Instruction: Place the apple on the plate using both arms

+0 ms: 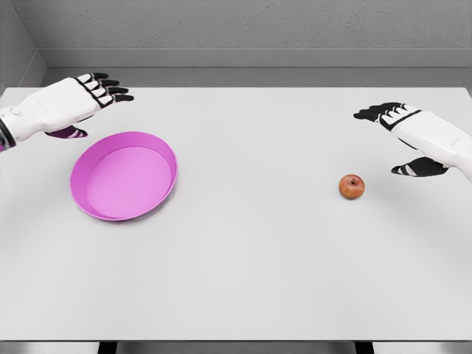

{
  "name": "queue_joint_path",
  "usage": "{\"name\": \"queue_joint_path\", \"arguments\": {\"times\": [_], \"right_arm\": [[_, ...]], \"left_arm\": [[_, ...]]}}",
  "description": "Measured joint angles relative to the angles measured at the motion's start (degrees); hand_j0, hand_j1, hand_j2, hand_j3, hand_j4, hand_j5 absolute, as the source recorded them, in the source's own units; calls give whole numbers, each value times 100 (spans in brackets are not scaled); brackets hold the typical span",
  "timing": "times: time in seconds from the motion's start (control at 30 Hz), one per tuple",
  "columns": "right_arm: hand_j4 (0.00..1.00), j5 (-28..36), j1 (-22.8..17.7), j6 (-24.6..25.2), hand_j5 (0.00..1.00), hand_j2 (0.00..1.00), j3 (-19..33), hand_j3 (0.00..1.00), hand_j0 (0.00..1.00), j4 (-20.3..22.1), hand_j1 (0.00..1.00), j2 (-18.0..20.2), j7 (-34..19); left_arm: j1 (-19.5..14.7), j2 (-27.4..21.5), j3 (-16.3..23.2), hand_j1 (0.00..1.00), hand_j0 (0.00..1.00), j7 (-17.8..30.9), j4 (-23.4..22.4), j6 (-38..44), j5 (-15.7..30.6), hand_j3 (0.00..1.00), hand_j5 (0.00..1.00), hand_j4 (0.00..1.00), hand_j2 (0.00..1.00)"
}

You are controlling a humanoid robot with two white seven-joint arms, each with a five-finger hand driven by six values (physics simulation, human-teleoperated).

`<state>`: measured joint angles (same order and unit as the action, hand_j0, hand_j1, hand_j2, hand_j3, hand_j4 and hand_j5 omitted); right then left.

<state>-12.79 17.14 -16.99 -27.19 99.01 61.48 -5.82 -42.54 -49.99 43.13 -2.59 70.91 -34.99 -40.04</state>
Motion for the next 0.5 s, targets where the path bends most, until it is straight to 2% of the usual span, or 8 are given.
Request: {"name": "queue_joint_path", "arguments": {"times": [0.2, 0.37, 0.43, 0.5], "right_arm": [[100, 34, -62, 50, 100, 100, -4, 100, 100, -38, 100, 13, -27], [100, 20, 272, 142, 100, 100, -71, 100, 100, -29, 100, -133, -1502], [100, 1, 800, 292, 100, 100, -215, 100, 100, -41, 100, -250, -2009], [100, 21, 1282, 532, 100, 100, -584, 100, 100, -97, 100, -406, -2420]], "left_arm": [[9, -27, -20, 100, 100, -8, 8, 0, 10, 100, 100, 100, 100], [0, -32, -24, 100, 100, -10, 0, 0, 16, 100, 100, 100, 100], [-9, -33, -28, 100, 100, -10, -2, 0, 15, 100, 100, 100, 100], [-35, -35, -24, 100, 100, -10, -16, 0, 16, 100, 100, 100, 100]]}}
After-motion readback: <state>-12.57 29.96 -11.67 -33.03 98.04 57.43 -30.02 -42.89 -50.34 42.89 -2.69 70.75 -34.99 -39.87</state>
